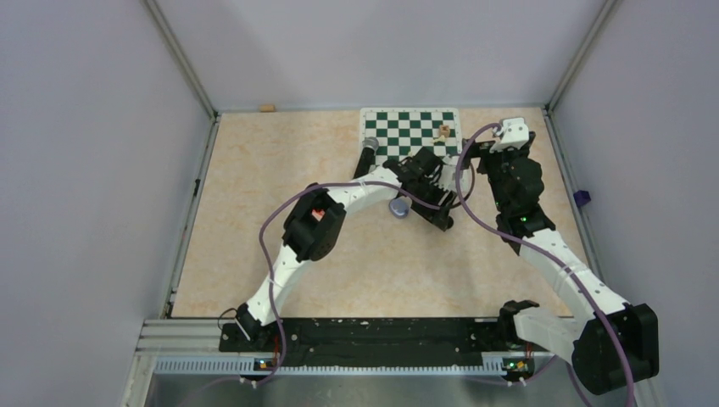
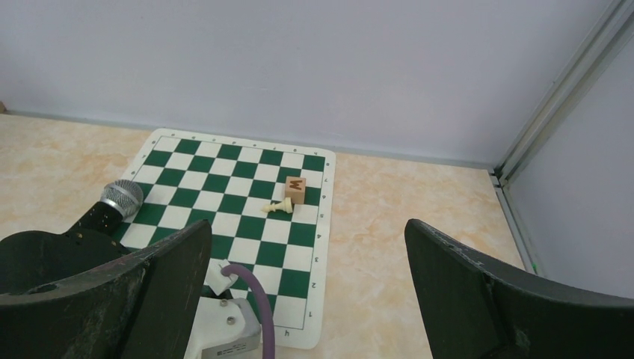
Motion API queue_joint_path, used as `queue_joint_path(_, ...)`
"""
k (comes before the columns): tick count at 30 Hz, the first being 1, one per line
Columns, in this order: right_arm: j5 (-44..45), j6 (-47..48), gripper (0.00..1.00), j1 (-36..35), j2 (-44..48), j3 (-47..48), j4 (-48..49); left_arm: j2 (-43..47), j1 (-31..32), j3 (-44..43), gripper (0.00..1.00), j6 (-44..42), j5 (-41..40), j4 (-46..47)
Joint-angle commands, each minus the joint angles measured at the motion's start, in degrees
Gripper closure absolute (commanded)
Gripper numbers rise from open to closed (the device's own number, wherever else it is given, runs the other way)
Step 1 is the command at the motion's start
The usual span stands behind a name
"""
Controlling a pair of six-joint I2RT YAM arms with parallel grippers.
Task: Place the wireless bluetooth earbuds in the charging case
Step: Place the charging case at the center of the board, then reset both arms
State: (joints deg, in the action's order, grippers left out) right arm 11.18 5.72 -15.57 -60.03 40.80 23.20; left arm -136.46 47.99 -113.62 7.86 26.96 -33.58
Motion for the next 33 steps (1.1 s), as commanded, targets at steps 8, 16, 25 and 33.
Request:
queue_joint_path(8, -0.2, -0.7, 0.01, 0.7, 0.4, 0.0, 2.8, 0.1, -0.4, -7.3, 0.01, -0.4, 1.9, -3.4)
queue_joint_path(16, -0.4, -0.6, 0.01, 0.7, 1.3, 0.3, 2.2, 6.9, -4.3, -6.6, 0.01, -4.2, -7.1, -5.0)
queue_joint_path(25, -1.7, -3.3, 0.01, 0.6, 2.9, 1.4, 2.0, 28.9, -21.8, 7.4, 0.01, -7.4, -14.6, 5.6)
queue_joint_path(33, 0.0, -7.3, 0.01, 0.6, 4.7, 3.3, 3.3, 53.1, -36.3, 32.6, 0.01, -13.3, -11.1, 11.7)
